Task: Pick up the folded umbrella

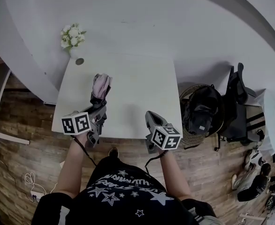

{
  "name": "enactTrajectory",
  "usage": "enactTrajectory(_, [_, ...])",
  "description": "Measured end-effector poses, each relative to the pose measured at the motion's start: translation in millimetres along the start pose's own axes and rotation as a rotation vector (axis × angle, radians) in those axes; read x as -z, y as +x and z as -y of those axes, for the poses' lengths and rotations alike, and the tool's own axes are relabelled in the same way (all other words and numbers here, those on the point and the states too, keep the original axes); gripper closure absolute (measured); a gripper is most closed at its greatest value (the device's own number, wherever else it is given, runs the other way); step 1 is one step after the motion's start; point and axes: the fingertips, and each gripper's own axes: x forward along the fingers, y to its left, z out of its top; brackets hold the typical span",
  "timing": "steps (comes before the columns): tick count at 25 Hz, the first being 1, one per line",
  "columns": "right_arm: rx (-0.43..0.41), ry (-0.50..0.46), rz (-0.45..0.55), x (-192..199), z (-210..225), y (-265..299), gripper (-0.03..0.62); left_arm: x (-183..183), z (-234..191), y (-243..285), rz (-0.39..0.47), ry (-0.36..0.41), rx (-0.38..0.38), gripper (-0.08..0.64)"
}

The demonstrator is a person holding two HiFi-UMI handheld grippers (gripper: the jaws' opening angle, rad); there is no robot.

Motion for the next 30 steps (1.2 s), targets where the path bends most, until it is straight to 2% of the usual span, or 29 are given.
enactTrajectory(8, [-0.016, -0.011, 0.005, 24, -3, -48, 0.575, 28, 40, -31, 0.065, 0.082, 0.004, 0.354])
enactTrajectory(19, [-0.055, -0.04, -0.011, 67, -19, -105, 0.575, 89, 88, -88, 0.159, 0.097, 0.024, 0.354])
enactTrajectory(30, [-0.068, -0.078, -0.031, 100, -39, -153, 0.575, 134, 102, -130, 0.19, 0.092, 0.02, 0.354])
